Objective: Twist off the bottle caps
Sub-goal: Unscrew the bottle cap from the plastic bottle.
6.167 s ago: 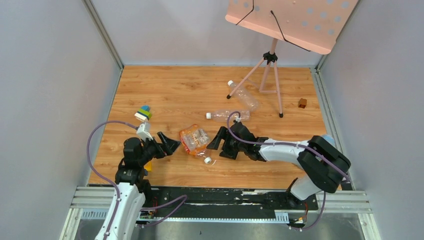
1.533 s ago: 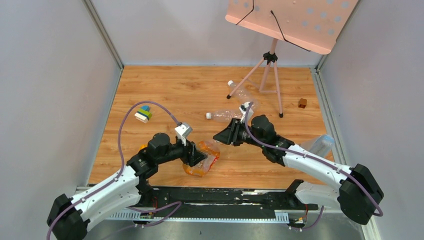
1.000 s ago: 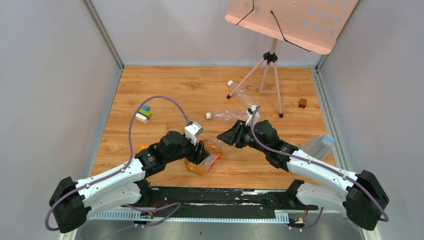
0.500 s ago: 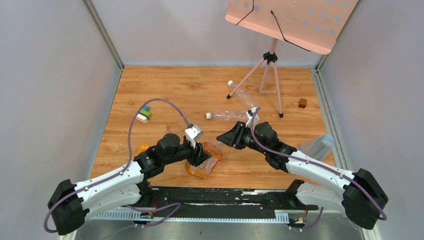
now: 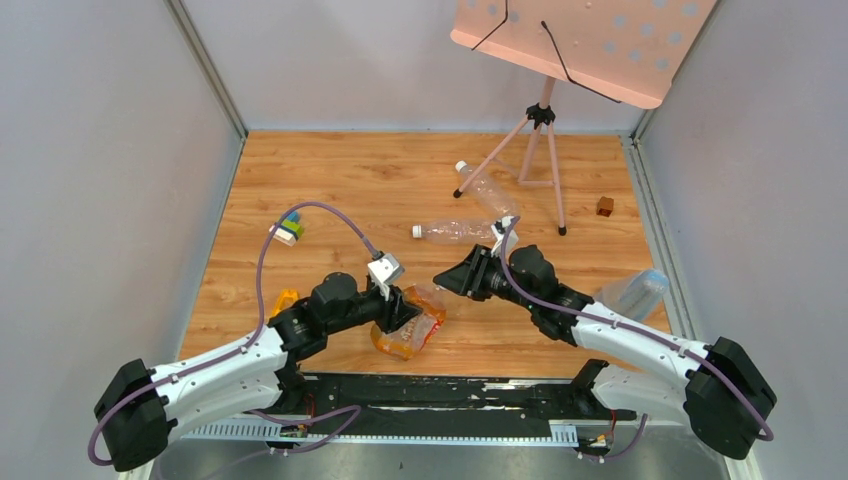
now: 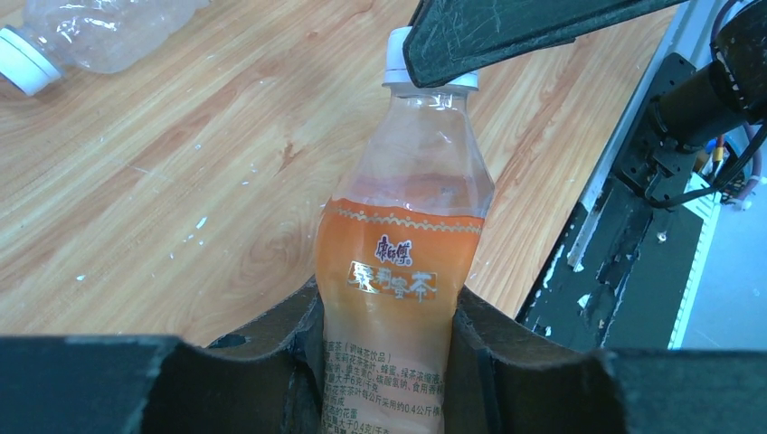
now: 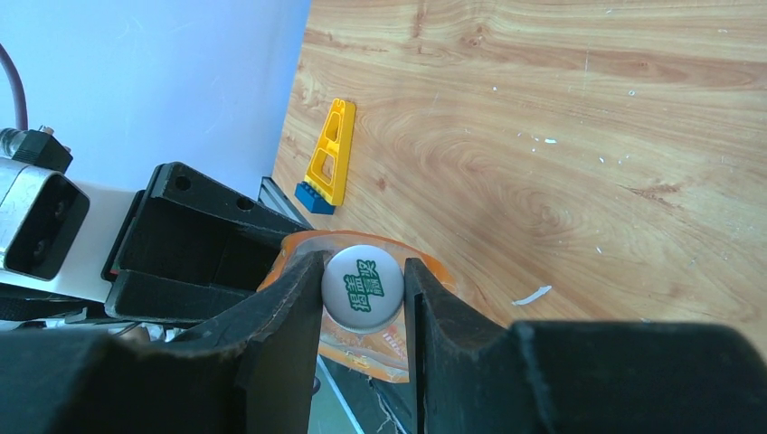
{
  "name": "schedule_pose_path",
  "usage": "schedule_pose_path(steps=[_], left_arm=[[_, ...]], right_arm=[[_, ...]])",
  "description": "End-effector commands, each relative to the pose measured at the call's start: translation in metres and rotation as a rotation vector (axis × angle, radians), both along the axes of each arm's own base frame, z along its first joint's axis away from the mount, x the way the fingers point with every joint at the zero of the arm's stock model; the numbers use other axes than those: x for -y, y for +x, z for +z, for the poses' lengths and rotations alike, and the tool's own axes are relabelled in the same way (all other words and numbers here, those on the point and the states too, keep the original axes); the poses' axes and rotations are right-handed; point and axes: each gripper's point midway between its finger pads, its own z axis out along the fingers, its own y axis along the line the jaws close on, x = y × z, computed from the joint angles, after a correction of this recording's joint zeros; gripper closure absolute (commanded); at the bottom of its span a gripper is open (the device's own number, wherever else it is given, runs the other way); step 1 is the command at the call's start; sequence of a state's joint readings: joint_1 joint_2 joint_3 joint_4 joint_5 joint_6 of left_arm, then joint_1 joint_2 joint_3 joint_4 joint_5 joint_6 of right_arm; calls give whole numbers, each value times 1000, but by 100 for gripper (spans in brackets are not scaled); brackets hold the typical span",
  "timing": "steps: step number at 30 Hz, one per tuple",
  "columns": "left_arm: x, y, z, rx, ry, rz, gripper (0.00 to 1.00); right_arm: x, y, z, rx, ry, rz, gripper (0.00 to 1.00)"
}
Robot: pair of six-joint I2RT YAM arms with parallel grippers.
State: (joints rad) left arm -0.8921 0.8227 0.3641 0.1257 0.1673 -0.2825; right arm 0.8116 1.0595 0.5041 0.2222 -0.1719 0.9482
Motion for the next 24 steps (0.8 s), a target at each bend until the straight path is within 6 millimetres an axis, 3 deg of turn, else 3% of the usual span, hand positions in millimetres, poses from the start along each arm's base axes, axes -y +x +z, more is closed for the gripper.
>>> schedule_pose_path(steps=[1, 4, 8, 11, 17, 24], left_arm=[[-2, 12, 7, 51, -21, 54, 84], [-4, 14, 1, 56, -2, 62, 88], [-5, 15, 2, 91, 38, 41, 91], [-6, 16, 7, 117, 81, 19, 93], [-2, 17, 26, 274, 165, -104, 94], [7, 2, 33, 377, 151, -248, 96]], right_arm=[[-4, -3, 28, 52, 83, 31, 86], [0, -3, 28, 60, 67, 35, 80], [13, 0, 31, 93, 8, 24, 38], [29, 1, 32, 120, -42, 7, 24], [55, -13, 37, 160, -122, 81, 21], [45, -39, 37, 94, -89, 264, 32]])
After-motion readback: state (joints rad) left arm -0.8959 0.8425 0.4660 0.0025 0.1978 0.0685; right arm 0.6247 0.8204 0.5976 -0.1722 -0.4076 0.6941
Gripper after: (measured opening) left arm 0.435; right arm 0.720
